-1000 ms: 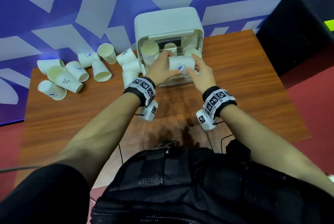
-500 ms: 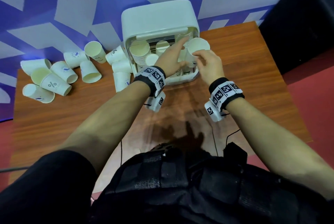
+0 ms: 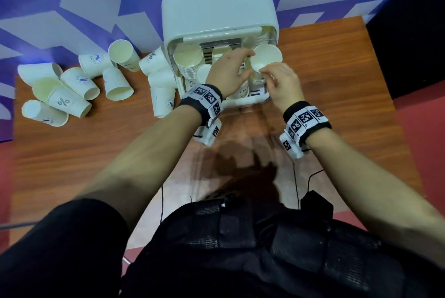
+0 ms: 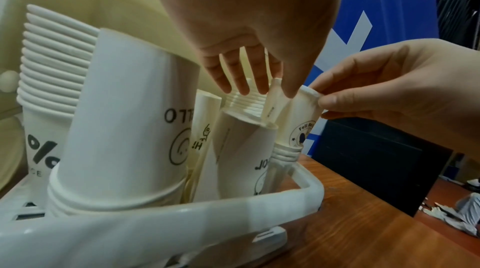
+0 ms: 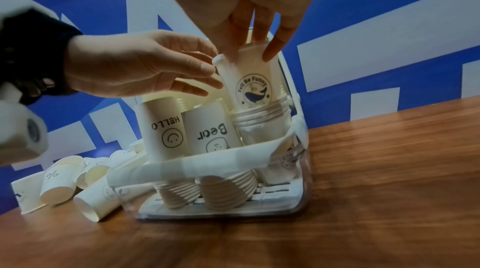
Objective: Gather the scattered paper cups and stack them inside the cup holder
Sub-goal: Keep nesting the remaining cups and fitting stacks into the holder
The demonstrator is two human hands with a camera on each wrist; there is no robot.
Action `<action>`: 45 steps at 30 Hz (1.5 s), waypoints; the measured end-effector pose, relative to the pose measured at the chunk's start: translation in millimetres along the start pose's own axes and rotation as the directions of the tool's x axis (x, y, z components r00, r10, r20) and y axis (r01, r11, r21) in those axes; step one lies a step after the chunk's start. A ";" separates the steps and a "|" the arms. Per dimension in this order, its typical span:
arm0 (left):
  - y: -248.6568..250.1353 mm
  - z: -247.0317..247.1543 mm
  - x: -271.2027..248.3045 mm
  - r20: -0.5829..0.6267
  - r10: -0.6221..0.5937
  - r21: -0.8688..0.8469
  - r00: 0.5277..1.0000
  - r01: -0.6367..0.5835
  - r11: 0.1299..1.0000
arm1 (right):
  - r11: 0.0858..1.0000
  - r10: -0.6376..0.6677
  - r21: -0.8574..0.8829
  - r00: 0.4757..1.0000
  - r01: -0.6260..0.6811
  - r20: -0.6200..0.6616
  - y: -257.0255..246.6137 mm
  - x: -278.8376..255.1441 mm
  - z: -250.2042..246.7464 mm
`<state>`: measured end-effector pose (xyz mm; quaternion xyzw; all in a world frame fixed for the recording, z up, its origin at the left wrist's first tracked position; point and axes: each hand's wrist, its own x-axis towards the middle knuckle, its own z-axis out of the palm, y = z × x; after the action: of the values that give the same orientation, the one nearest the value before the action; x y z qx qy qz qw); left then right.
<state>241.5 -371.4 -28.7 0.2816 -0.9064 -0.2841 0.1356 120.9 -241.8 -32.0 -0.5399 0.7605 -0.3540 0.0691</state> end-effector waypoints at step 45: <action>-97.8 -79.5 -167.0 -0.043 -0.314 0.376 0.949 0.306 0.875 | 0.979 0.123 0.124 0.958 -0.159 0.258 -143.7 -63.6 91.0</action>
<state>450.5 -374.6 -37.1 0.4411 -0.8884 -0.1249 0.0228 302.1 -252.6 -28.8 -0.5180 0.7549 -0.3317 0.2277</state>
